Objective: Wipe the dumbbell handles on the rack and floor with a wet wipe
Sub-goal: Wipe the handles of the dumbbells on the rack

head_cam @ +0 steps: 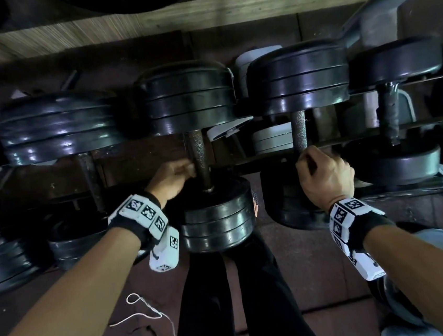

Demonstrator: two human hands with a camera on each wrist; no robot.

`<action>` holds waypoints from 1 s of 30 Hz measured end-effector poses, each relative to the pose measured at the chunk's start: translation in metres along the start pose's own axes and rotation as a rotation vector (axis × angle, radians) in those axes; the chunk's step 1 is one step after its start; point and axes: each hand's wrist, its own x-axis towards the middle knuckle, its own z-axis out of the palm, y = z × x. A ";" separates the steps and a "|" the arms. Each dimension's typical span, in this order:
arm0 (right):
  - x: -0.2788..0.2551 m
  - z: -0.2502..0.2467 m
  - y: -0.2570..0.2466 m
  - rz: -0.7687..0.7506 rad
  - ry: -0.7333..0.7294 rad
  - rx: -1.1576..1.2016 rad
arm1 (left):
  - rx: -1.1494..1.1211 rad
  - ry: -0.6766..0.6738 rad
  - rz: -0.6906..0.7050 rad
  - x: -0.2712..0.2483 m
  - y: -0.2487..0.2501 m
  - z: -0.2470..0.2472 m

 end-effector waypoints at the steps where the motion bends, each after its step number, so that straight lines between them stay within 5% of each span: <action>1: 0.000 0.000 0.000 0.001 0.001 0.002 | -0.059 0.040 0.026 0.006 0.011 -0.004; 7: 0.000 0.001 0.000 -0.020 0.032 -0.003 | -0.269 0.120 -0.095 0.024 0.041 -0.008; 15: -0.002 0.002 -0.001 -0.026 0.073 -0.021 | -0.089 0.185 0.160 -0.005 0.009 -0.009; 18: -0.001 0.002 -0.001 -0.004 0.059 -0.031 | -0.072 0.187 0.175 -0.002 0.015 -0.005; 22: -0.002 -0.001 -0.004 0.014 0.038 -0.038 | -0.070 0.369 0.139 0.020 0.033 0.011; 30: -0.002 0.000 -0.007 0.032 0.028 -0.047 | 0.007 0.248 0.199 -0.004 0.006 0.007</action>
